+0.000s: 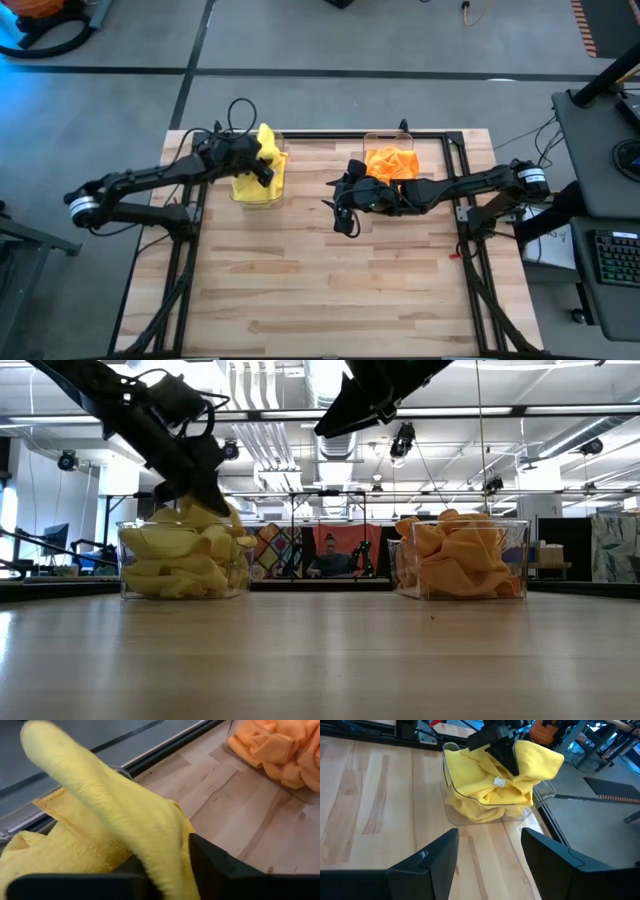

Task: Sort microfiber towel by color & place in baskets
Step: Put the yellow microfiber cloth into the left transparent bin

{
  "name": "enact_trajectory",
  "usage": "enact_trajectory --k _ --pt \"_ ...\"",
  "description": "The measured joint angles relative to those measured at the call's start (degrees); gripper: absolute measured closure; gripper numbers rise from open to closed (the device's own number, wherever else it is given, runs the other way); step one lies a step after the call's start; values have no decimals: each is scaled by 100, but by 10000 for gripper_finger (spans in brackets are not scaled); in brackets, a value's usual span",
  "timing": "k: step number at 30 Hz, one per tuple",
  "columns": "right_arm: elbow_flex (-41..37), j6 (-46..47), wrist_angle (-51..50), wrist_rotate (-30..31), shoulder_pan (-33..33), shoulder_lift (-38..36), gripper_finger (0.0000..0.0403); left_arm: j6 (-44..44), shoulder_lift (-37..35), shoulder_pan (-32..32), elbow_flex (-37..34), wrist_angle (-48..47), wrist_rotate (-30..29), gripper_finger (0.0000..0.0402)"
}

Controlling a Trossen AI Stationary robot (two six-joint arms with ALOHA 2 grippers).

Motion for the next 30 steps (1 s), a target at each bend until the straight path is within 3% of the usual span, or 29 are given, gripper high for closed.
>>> enact_trajectory --k 8,13,19,30 --pt "0 76 -2 7 0 0 188 -142 -299 -2 9 -286 -15 231" --pt "0 80 -4 7 0 0 188 -622 -451 -31 9 -832 -14 191" --pt "0 76 -4 5 -21 -2 188 -685 -549 -44 46 -988 -13 174" --pt "0 94 -19 4 -35 -4 188 -267 -440 -44 801 -1978 -289 174"
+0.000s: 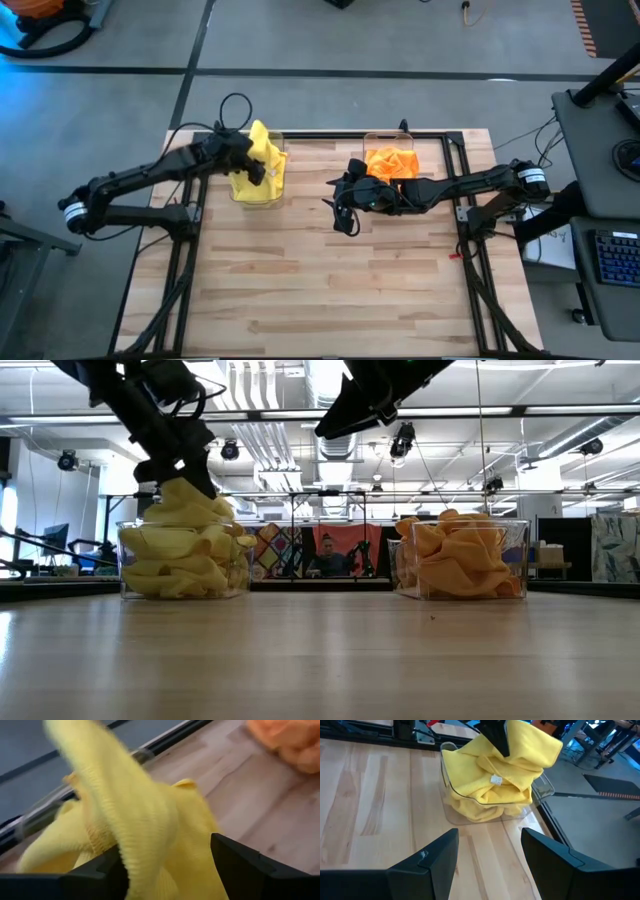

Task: Sort microfiber towel by color & place in baskets
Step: Put the yellow microfiber cloth into the left transparent bin

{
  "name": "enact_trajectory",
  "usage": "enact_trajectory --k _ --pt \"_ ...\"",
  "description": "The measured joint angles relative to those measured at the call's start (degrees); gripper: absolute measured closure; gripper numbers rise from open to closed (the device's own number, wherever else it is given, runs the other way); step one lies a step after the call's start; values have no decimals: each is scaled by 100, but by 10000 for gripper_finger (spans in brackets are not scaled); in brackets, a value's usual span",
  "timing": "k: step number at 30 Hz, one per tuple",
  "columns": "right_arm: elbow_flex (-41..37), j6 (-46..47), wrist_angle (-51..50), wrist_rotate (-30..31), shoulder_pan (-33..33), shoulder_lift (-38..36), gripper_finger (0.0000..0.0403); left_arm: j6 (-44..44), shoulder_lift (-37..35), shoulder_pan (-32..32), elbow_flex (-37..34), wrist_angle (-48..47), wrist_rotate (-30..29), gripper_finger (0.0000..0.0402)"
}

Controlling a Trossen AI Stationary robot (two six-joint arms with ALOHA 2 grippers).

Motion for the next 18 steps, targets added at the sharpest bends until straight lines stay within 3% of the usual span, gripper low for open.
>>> enact_trajectory --k 18 --pt "0 -13 -1 -9 0 0 188 14 476 -273 339 -429 -459 173"
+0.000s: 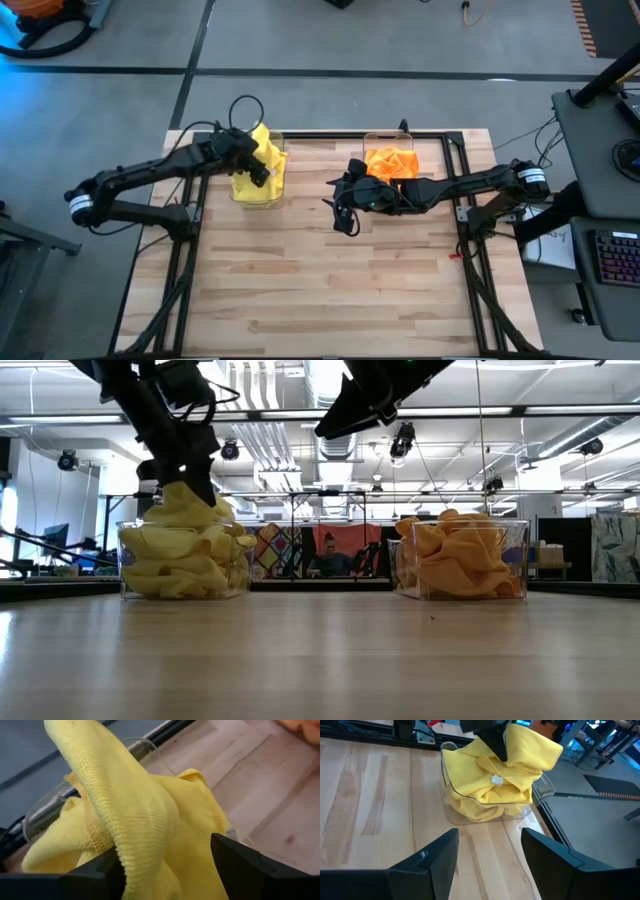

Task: Sort microfiber towel by color & place in baskets
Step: Put the yellow microfiber cloth into the left transparent bin

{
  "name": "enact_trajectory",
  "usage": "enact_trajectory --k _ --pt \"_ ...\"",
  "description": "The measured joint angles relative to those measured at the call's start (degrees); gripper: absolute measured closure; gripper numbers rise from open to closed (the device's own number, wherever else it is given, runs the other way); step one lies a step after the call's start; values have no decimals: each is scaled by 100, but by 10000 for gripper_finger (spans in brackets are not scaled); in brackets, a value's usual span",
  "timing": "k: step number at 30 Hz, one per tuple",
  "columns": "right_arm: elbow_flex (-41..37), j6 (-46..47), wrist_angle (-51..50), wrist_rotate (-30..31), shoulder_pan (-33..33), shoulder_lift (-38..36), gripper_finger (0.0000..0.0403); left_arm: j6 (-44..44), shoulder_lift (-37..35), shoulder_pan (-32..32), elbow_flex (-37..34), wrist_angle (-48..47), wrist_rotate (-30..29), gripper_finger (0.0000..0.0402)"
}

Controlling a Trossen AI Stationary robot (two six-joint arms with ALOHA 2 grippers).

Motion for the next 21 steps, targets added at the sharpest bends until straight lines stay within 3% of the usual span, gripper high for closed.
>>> enact_trajectory --k 7,12,21 --pt "0 2 0 -2 0 0 188 157 272 -187 336 -53 -822 173" --pt "0 0 -2 -2 0 0 188 107 556 -236 623 -506 -834 164" --pt "0 0 -31 -26 0 0 188 47 840 -265 666 -594 -834 104"
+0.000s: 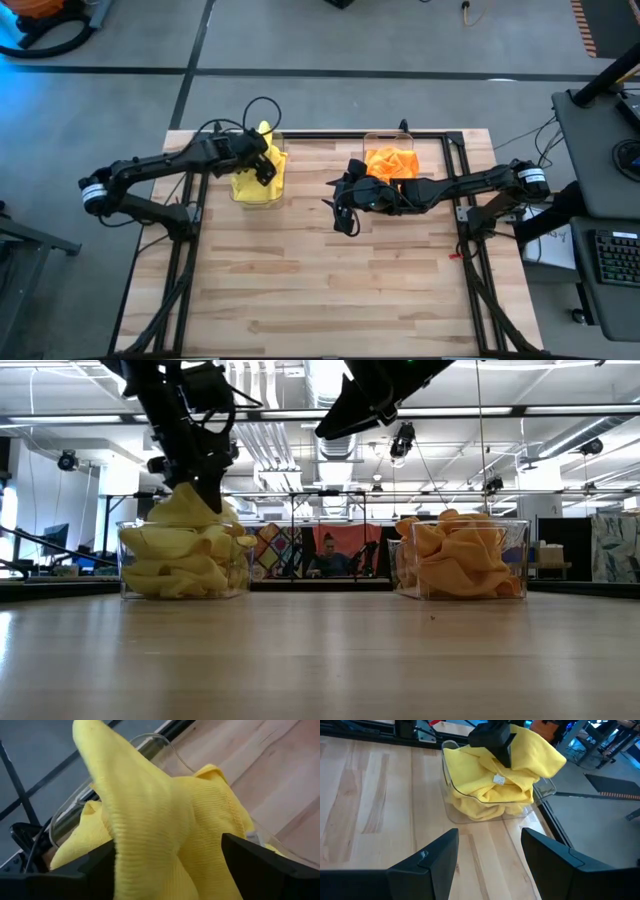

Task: Sort microfiber towel by color & place in baskets
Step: Put the yellow microfiber cloth into the left transparent bin

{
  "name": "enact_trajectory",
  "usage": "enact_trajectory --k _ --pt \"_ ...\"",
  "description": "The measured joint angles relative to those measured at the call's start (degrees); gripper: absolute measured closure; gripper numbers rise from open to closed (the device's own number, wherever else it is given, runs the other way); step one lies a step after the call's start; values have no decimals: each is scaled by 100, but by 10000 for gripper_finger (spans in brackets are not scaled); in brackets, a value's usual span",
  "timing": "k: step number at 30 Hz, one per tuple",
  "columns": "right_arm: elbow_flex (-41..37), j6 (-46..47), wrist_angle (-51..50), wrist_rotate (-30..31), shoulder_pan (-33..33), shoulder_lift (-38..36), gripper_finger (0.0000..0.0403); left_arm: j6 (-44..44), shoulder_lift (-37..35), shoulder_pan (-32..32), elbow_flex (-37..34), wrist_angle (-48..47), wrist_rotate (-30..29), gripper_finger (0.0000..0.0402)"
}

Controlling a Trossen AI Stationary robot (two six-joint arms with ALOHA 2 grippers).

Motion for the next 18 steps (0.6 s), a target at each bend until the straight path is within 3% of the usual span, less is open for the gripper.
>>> enact_trajectory --k 18 --pt "0 11 0 -2 -1 0 188 77 -1356 -2 0 -157 109 100"
